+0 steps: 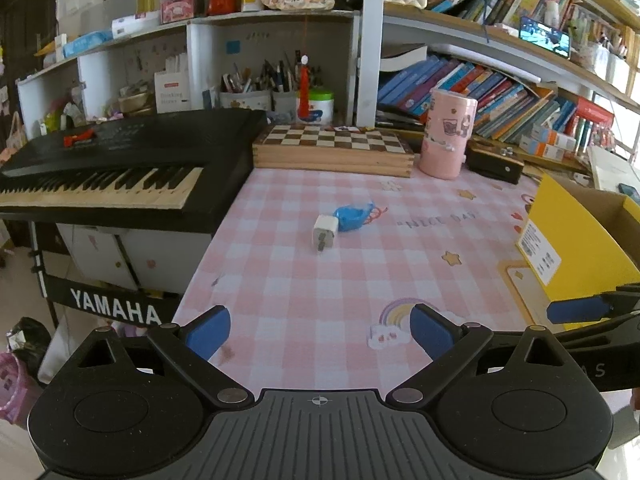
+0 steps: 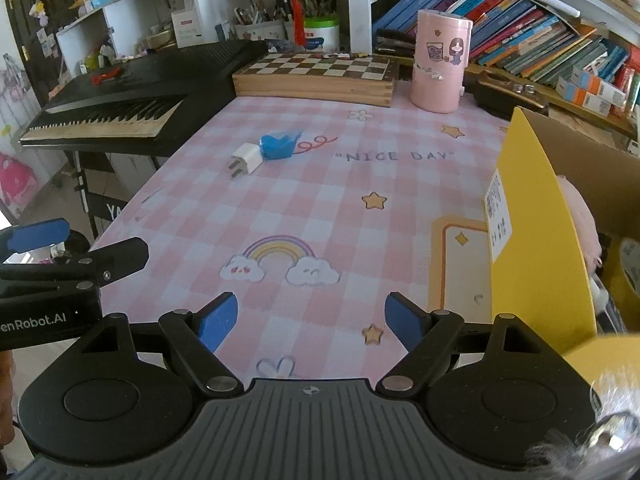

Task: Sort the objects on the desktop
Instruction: 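Withdraw both open grippers and move them toward the white plug and blue item, then grasp the white charger plug with the left gripper while the right grasps the blue wrapped item, then lift the white plug and blue item and carry them toward the yellow box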

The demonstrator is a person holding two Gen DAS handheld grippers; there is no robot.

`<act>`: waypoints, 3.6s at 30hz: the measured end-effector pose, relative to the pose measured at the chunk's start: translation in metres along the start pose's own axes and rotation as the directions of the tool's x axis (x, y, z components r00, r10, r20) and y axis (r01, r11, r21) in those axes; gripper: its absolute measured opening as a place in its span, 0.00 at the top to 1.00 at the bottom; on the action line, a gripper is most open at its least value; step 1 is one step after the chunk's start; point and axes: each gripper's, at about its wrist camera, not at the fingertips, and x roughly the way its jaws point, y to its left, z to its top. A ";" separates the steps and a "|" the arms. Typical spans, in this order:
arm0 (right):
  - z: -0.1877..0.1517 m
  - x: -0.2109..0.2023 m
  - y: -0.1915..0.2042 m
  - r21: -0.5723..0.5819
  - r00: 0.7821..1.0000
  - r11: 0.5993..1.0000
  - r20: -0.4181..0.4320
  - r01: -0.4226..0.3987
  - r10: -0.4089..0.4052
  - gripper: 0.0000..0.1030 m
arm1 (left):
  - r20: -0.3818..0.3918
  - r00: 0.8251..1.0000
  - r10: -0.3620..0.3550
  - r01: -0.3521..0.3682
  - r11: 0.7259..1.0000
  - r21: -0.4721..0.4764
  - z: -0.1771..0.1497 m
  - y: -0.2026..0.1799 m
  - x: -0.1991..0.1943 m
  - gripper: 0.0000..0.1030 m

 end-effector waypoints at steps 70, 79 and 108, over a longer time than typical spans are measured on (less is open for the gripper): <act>0.147 0.192 0.012 -0.240 0.980 0.950 -0.044 -0.197 0.192 0.61 | -0.048 0.992 0.121 -0.125 0.987 -0.103 0.051 0.015 0.119 0.77; 0.141 0.153 0.008 -0.195 0.984 0.965 -0.001 -0.174 0.177 0.61 | -0.006 0.996 0.084 -0.085 0.992 -0.090 0.054 0.011 0.092 0.77; 0.004 -0.040 0.002 -0.019 0.994 0.997 0.074 -0.081 0.082 0.62 | 0.066 0.976 -0.206 0.207 0.978 -0.019 -0.006 -0.005 -0.053 0.77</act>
